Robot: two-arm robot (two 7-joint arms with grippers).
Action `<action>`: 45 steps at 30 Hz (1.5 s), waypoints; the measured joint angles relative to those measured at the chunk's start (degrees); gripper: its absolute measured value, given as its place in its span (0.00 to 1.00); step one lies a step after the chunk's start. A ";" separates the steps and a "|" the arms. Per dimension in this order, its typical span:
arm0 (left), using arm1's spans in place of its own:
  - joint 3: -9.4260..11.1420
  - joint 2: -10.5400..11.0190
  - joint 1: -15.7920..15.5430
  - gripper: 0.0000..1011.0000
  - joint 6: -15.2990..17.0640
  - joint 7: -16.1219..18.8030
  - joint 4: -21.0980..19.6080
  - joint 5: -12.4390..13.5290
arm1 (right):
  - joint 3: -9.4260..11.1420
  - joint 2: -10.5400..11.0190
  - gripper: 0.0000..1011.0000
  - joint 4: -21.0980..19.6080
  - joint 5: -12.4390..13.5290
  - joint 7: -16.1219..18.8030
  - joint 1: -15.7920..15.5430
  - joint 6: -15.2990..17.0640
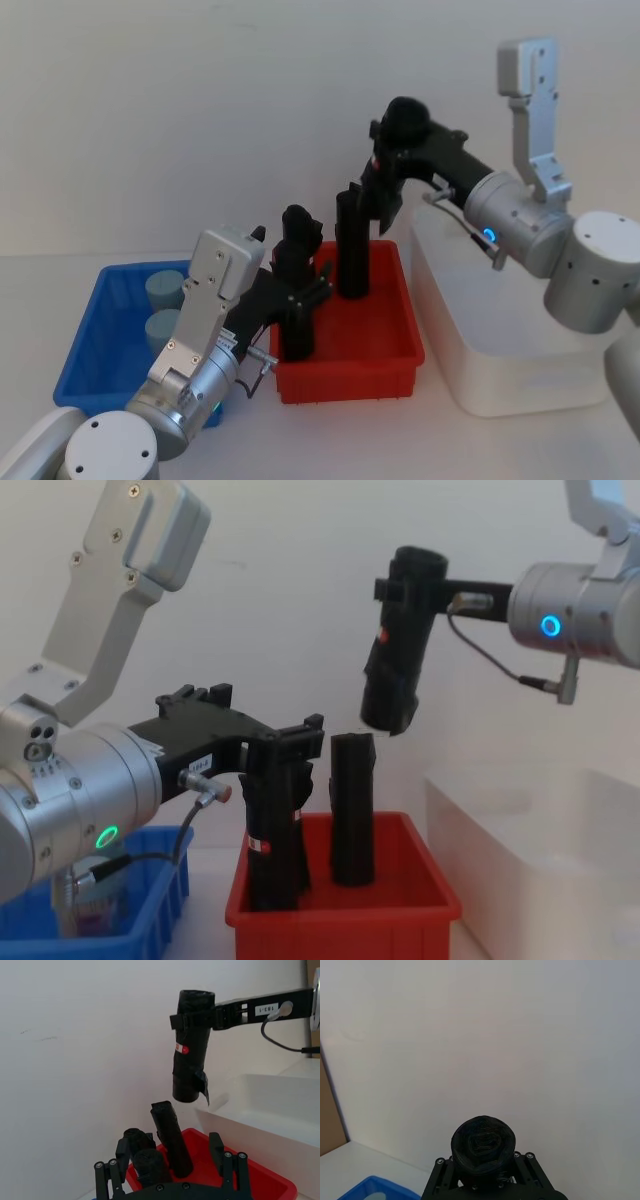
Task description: Pick the cotton swabs from the blue box and place them into the white box.
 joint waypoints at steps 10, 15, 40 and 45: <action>0.00 0.00 0.00 0.99 0.00 0.00 0.00 0.00 | 2.41 2.75 0.41 -5.26 -1.41 -5.09 -2.42 -4.12; 0.00 0.00 0.00 0.99 0.00 0.00 0.00 0.00 | 3.40 3.92 0.41 -6.06 -2.11 -7.34 -3.58 -5.44; 0.00 0.00 0.00 0.99 0.00 0.00 0.00 0.00 | 4.30 5.05 0.63 -1.26 -1.61 -9.87 -5.84 -1.00; 0.00 0.00 0.00 0.99 0.00 0.00 0.00 0.00 | 4.17 4.91 0.78 -0.51 -1.43 -9.67 -5.77 -0.43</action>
